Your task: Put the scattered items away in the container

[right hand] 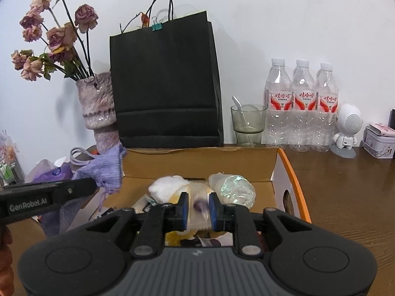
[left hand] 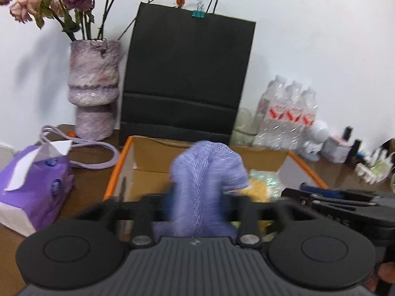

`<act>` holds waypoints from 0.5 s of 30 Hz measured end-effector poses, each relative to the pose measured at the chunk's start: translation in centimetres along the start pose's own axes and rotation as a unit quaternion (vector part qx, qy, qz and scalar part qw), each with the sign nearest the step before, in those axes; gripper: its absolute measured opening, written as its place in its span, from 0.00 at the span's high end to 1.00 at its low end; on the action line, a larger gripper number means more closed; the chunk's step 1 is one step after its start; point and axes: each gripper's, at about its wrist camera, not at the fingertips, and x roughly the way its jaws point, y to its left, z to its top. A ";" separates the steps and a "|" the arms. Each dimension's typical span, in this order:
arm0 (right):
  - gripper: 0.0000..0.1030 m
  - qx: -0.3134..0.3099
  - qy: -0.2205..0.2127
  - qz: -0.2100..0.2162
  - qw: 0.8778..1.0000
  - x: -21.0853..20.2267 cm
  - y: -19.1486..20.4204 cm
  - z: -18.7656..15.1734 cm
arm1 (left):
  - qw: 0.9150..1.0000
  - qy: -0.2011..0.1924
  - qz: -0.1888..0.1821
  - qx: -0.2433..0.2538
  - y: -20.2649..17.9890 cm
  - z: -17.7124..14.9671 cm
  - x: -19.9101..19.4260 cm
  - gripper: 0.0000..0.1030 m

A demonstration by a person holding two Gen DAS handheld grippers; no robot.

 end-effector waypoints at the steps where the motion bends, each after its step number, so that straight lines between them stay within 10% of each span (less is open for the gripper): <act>1: 0.31 0.001 0.005 0.001 1.000 0.1 -0.1 0.0 | 1.000 -0.006 0.022 0.004 -0.2 0.0 -0.2 0.14; 2: 0.08 0.001 0.007 -0.001 1.000 0.2 -0.1 0.0 | 0.999 -0.014 0.041 0.008 -0.3 0.0 -0.5 0.00; 4: 0.00 -0.005 0.005 -0.038 0.999 0.1 0.0 0.0 | 0.998 -0.029 0.045 0.020 -0.6 0.2 -1.1 0.00; 15: 0.00 -0.002 0.010 -0.042 0.999 -0.5 -0.3 0.5 | 0.999 -0.017 0.043 0.018 -0.8 0.2 -1.1 0.00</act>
